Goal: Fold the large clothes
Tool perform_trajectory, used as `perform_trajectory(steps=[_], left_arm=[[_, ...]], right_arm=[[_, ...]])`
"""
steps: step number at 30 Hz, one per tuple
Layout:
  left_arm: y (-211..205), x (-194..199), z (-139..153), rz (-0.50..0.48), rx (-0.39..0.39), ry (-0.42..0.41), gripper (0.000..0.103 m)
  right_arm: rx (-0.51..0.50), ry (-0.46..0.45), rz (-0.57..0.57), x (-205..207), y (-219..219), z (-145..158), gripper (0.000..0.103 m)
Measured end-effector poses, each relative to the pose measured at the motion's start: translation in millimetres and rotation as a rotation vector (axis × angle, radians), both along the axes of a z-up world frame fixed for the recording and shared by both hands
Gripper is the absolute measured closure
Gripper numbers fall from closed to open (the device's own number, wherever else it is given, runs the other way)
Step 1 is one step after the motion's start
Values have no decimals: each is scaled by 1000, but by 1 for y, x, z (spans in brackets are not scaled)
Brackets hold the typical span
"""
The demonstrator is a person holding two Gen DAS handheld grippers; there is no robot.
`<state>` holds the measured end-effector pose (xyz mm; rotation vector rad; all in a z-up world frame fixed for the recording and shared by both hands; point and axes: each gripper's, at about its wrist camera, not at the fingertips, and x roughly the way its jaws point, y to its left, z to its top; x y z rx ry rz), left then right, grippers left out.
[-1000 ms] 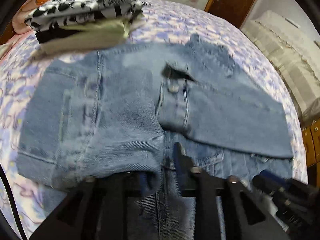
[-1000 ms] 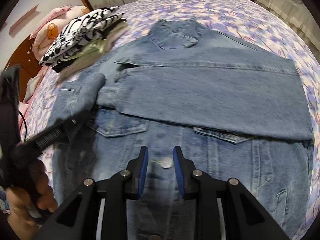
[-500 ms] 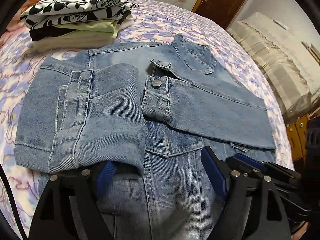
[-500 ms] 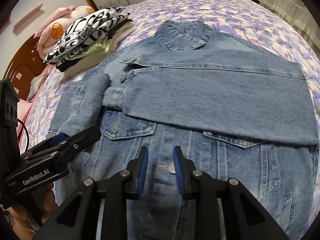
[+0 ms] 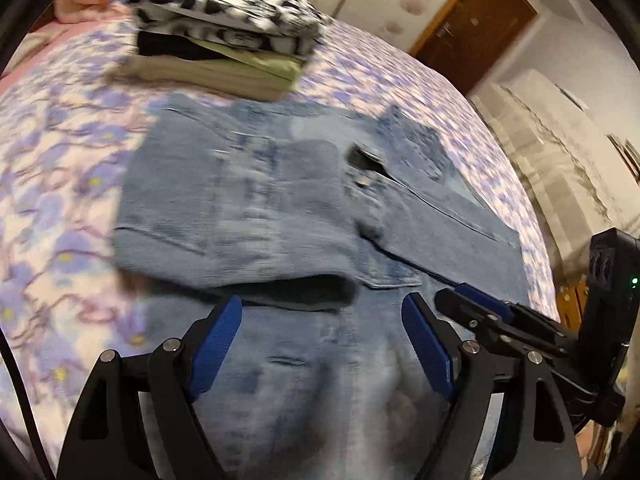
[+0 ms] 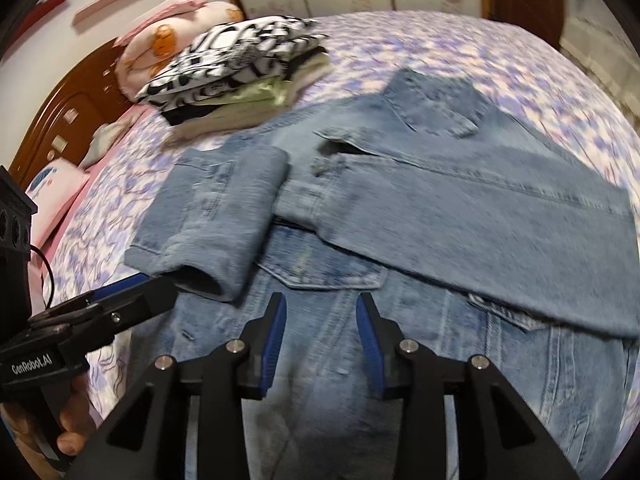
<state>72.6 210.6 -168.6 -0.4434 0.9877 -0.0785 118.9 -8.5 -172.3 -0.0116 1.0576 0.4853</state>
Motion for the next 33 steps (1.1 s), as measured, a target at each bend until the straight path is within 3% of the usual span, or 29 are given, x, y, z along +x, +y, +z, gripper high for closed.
perform_trajectory(steps=[8,12,15,21,22,23,24,28,33], left_arm=[[36,-23,-6,109,110,25,22],[52,-29,-17,148,108,57,22],[61,-32,-23,174,106,76,22],[74,-34,-34,207,98,105,22],[74,-33,-34,210,99,105,22],[75,-32,-34,211,101,105,22],[75,-32,-33,211,102,103,22],[70,-26,-24,201,112,76,22],[59,-20,-13,178,104,37,22]], right_arm=[[-99,-131,213,-10,65,7,66],[-188,-178,342,-15,97,-3,55],[-296,-232,422,-19,119,-13,55],[-478,-304,473,-11,153,-36,55],[-492,-310,475,-10,155,-36,61],[-494,-304,485,-6,160,-36,70],[-490,-291,487,-1,163,-32,92],[-358,-290,425,25,157,10,95],[-87,-301,135,77,84,88,97]])
